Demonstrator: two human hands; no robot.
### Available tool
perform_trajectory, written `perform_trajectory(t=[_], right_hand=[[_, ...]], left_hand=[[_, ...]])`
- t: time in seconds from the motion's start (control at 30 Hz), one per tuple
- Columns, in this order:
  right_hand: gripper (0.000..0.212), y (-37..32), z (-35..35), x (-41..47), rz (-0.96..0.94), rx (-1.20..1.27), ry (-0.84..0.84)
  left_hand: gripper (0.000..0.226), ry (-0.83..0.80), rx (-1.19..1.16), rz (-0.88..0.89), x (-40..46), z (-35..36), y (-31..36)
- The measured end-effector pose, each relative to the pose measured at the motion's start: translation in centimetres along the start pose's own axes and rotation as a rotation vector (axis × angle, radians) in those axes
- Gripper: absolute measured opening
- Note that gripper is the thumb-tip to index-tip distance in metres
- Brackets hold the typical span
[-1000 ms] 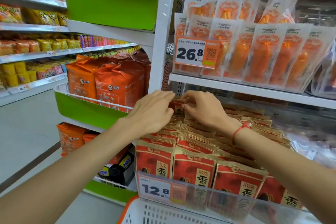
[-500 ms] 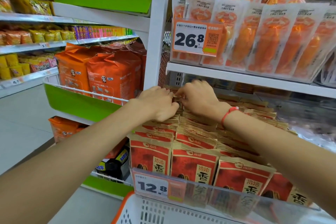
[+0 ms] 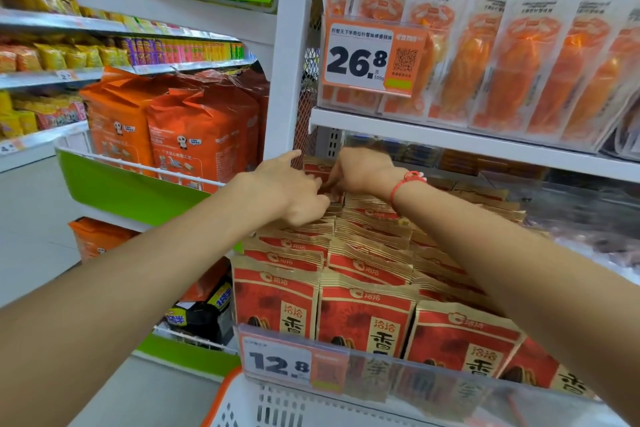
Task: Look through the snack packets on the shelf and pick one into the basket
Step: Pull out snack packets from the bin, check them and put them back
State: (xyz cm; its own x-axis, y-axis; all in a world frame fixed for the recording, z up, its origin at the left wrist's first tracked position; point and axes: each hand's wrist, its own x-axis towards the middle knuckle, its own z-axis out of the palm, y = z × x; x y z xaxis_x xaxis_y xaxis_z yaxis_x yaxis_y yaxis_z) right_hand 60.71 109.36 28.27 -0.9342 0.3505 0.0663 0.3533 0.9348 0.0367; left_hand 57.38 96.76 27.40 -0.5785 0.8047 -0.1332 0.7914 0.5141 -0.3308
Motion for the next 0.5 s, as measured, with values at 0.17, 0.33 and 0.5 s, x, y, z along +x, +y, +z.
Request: perform_trajectory(t=[0.17,0.33,0.5], right_hand=[[0.026,-0.5,0.7,0.9,0.060,0.038,-0.059],[0.028,0.3,0.3,-0.8,-0.040,0.095,-0.117],[0.038,1.6,0.6,-2.6,-0.094,0.423,0.092]], left_hand=[[0.059,-0.091,0.032,0.049,0.8,0.0,-0.1],[0.057,-0.111,0.061,0.057,0.3,-0.1,0.2],[0.057,-0.082,0.042,0.074,-0.3,0.0,0.3]])
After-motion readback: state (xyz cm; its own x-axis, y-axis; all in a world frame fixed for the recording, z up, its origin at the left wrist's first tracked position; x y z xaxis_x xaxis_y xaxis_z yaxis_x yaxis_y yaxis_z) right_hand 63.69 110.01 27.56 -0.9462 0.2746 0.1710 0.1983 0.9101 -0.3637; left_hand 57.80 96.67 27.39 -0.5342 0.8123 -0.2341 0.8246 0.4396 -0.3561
